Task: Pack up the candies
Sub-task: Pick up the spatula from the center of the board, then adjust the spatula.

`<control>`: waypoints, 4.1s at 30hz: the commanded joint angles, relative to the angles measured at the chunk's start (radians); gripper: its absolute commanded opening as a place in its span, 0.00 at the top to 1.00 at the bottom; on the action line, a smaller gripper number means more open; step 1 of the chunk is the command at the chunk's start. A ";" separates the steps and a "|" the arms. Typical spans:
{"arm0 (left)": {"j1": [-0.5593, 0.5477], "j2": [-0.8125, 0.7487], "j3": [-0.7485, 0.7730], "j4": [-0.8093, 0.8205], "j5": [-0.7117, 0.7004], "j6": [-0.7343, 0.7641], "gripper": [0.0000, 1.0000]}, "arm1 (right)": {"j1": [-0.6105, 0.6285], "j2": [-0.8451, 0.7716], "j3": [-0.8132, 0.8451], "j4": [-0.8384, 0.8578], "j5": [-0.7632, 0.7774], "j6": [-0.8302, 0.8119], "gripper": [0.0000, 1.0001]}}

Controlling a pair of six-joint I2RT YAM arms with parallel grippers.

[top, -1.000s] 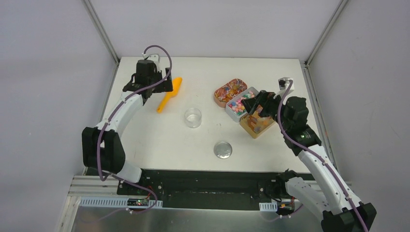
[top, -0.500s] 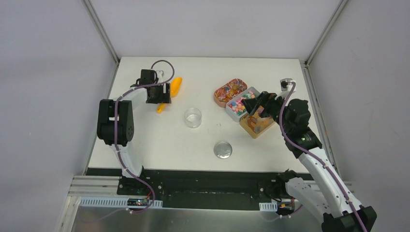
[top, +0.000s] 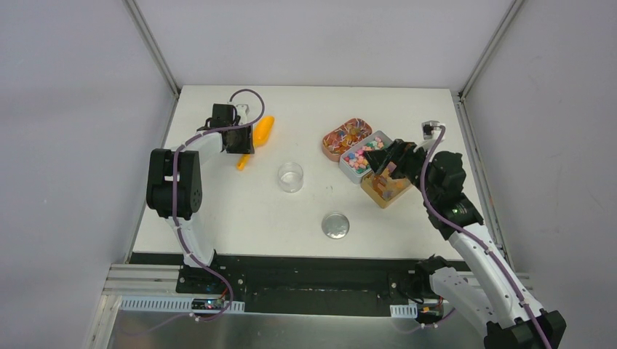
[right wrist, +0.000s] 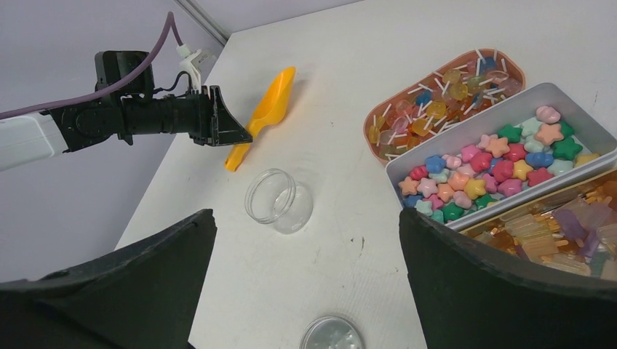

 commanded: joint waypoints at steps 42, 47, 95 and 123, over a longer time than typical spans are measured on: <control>-0.342 -0.490 -0.031 -0.128 -0.033 0.104 1.00 | 0.007 0.245 0.169 0.088 -0.194 0.238 0.18; -0.430 -0.613 -0.115 -0.132 -0.039 0.161 1.00 | 0.037 0.339 0.286 -0.018 -0.234 0.179 0.28; -0.536 -1.024 -0.239 -0.101 -0.081 0.390 0.20 | 0.060 0.546 0.315 0.211 -0.458 0.457 1.00; -0.528 -1.100 -0.255 0.120 0.279 0.319 0.15 | 0.008 0.669 -0.028 1.204 -0.709 1.234 1.00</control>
